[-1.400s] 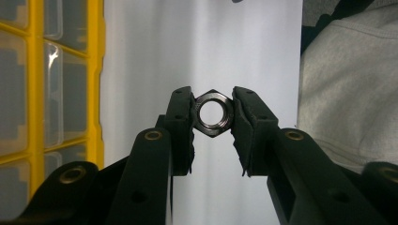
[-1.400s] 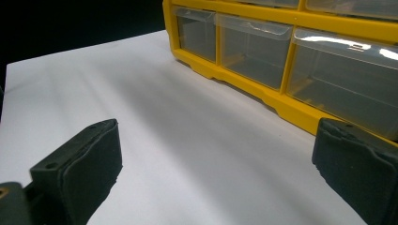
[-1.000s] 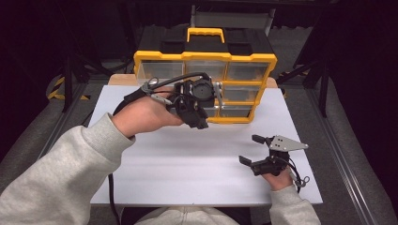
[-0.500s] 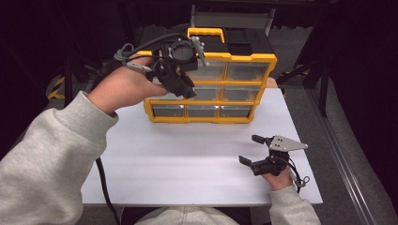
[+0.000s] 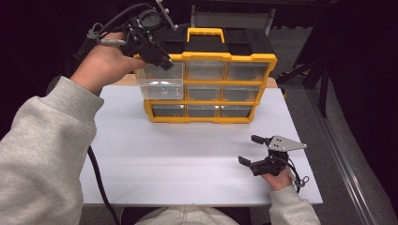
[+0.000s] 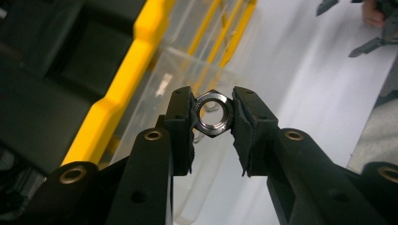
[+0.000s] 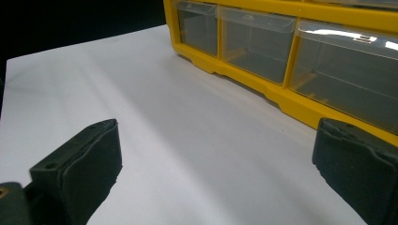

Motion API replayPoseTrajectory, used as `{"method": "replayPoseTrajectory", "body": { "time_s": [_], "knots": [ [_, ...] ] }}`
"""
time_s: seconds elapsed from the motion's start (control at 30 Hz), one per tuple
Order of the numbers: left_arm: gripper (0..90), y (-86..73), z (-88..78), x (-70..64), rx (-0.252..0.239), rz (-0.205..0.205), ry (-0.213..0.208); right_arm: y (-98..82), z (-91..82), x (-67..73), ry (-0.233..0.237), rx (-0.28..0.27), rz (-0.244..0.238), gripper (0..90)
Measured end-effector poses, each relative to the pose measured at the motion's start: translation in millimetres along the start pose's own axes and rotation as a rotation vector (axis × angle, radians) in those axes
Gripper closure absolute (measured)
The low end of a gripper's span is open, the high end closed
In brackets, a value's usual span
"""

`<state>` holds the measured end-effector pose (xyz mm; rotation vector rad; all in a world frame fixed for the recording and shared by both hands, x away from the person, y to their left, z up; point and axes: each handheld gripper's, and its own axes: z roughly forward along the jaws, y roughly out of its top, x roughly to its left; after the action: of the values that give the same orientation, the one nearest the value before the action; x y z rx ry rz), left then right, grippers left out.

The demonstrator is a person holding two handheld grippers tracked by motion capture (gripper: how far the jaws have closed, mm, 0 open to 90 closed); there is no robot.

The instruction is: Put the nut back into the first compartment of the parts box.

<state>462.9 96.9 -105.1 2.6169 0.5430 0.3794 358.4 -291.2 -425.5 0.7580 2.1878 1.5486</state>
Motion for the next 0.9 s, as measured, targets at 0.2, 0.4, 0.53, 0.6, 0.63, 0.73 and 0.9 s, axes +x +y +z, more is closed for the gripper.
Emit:
{"method": "replayPoseTrajectory", "body": {
  "time_s": [0.2, 0.4, 0.53, 0.6, 0.63, 0.73, 0.9],
  "knots": [
    [69.5, -10.3, 14.0, 14.7, 0.011, -0.059, 0.026, -0.3, -0.4, -0.5, 0.002, -0.002, 0.006, 2.3],
    [69.5, -19.6, 35.0, 24.3, 0.048, -0.104, 0.013, -0.7, 0.0, -0.6, 0.005, -0.001, 0.007, 2.2],
    [69.5, -24.3, 43.5, 30.1, 0.059, -0.116, 0.007, -0.8, 0.2, -1.1, 0.006, 0.003, 0.008, 2.2],
    [69.5, -27.0, 48.9, 32.7, 0.081, -0.115, 0.004, -0.9, 0.5, -1.2, 0.008, 0.004, 0.009, 2.2],
    [69.5, -27.9, 50.5, 32.9, 0.088, -0.122, 0.001, -1.0, 0.8, -1.1, 0.008, 0.005, 0.009, 2.2],
    [69.5, -30.0, 56.4, 34.2, 0.100, -0.122, -0.009, -1.2, 0.9, -1.4, 0.009, 0.005, 0.010, 2.2],
    [69.5, -31.7, 67.0, 36.7, 0.144, -0.146, -0.029, -1.4, 1.4, -1.8, 0.013, 0.008, 0.016, 2.2]
  ]
}}
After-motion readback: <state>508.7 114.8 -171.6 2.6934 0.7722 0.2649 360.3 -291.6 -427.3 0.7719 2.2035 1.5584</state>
